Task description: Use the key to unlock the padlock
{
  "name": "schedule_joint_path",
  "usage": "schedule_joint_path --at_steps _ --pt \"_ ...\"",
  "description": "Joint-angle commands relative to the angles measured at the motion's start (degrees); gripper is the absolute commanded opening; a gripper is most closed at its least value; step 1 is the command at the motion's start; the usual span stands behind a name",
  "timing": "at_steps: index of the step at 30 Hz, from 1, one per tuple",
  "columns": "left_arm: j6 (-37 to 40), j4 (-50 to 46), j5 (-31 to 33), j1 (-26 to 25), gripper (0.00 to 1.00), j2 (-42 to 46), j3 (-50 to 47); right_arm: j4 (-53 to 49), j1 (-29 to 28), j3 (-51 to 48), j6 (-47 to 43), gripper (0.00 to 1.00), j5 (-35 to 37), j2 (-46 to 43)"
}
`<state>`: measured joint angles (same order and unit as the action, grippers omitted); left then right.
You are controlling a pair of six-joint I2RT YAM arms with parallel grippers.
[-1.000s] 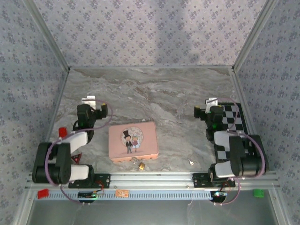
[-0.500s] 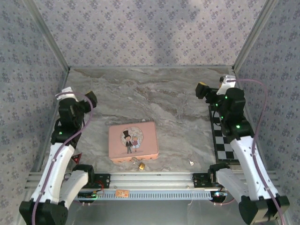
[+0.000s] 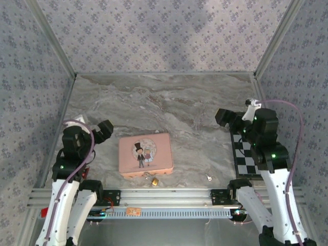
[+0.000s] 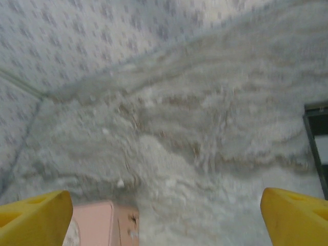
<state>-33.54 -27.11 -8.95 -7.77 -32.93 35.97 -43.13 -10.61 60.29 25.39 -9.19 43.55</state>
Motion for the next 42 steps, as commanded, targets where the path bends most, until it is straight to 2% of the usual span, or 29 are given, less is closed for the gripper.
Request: schedule_joint_path --at_steps 1,6,9,11,16,24,30,36,42 --pt "0.7 3.9 -5.0 -5.1 1.0 -2.3 -1.0 -10.3 -6.4 1.4 2.8 0.95 5.7 2.1" --pt "3.6 4.8 7.0 -20.1 1.0 -5.4 0.7 -15.0 -19.5 0.1 10.1 0.95 15.4 6.0" --pt "6.1 4.4 11.4 -25.2 1.0 -7.1 1.5 -18.1 -26.3 -1.2 14.9 0.94 19.6 9.1" --pt "7.3 4.7 13.1 -26.6 1.0 -7.4 1.1 -19.7 -29.2 -2.0 17.4 0.93 20.4 11.1" --pt "8.2 4.2 18.3 -27.1 1.0 -6.6 -0.1 -22.6 -33.7 -5.5 22.6 0.92 19.8 13.4" --pt "7.7 7.9 19.4 -27.1 1.0 -4.3 -4.1 -20.4 -38.8 -13.4 31.8 0.89 17.3 15.8" --pt "8.3 8.0 20.4 -27.1 1.0 -2.7 -5.4 -17.3 -39.8 -19.2 38.2 0.86 14.0 16.6" --pt "8.1 8.6 21.0 -27.1 1.0 -2.1 -5.6 -13.0 -41.0 -24.8 43.7 0.73 11.1 16.1" --pt "7.2 9.3 21.2 -27.1 1.0 -2.1 -6.4 -12.9 -41.4 -27.2 46.6 0.61 10.8 16.3"
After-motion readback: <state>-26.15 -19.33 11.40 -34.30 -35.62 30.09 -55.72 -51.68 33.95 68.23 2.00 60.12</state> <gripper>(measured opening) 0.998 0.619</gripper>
